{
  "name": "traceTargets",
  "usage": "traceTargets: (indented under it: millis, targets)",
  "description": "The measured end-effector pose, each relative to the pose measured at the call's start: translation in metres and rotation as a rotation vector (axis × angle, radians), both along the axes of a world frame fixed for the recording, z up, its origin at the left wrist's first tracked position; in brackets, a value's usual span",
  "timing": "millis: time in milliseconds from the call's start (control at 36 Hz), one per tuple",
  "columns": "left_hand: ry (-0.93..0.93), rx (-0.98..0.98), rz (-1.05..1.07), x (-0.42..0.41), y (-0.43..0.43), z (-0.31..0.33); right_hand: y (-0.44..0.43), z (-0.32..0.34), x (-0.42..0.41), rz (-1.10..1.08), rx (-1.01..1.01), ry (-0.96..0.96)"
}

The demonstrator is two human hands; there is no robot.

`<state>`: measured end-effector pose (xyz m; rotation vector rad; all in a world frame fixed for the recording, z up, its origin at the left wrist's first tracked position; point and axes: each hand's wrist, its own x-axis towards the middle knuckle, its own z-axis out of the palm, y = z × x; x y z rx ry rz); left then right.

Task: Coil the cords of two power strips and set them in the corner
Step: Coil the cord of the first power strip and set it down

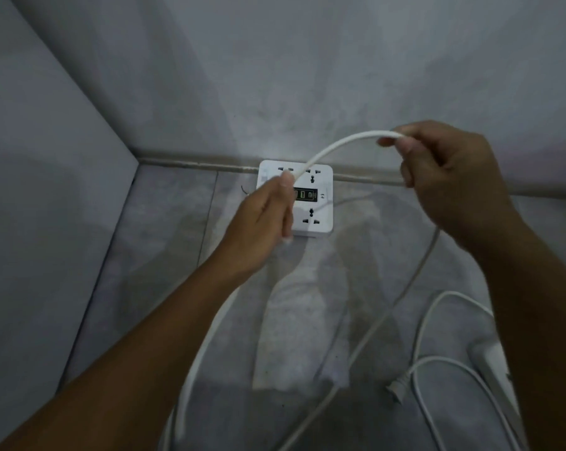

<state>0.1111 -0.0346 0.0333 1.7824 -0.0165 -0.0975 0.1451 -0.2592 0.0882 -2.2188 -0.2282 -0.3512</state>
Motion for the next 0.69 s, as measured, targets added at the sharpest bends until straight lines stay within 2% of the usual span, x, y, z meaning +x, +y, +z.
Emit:
traceTargets:
  millis: [111, 194, 306, 361, 444, 556, 611, 694]
  targets:
    - [0.165, -0.188, -0.109, -0.012, 0.000, -0.007, -0.013, -0.009, 0.013, -0.315, 0.097, -0.005]
    - [0.254, -0.340, -0.128, -0.008, 0.003, -0.004, -0.015, -0.025, 0.011, -0.413, 0.163, 0.084]
    - [0.264, -0.624, -0.046, 0.014, 0.012, 0.011, -0.010, -0.068, -0.011, -0.358, 0.215, 0.412]
    - [0.238, -0.739, -0.002, 0.026, 0.019, 0.018, -0.007, -0.087, -0.033, -0.291, 0.217, 0.509]
    - [0.188, -0.811, 0.068, 0.040, 0.029, 0.028, -0.007, -0.110, -0.067, -0.263, 0.220, 0.600]
    - [0.143, -0.837, 0.121, 0.050, 0.035, 0.035, -0.015, -0.126, -0.083, -0.257, 0.402, 0.757]
    - [0.139, -0.833, 0.127, 0.049, 0.034, 0.034, -0.017, -0.126, -0.078, -0.309, 0.359, 0.763]
    - [0.155, -0.806, 0.115, 0.042, 0.027, 0.027, -0.016, -0.119, -0.064, -0.427, 0.094, 0.539]
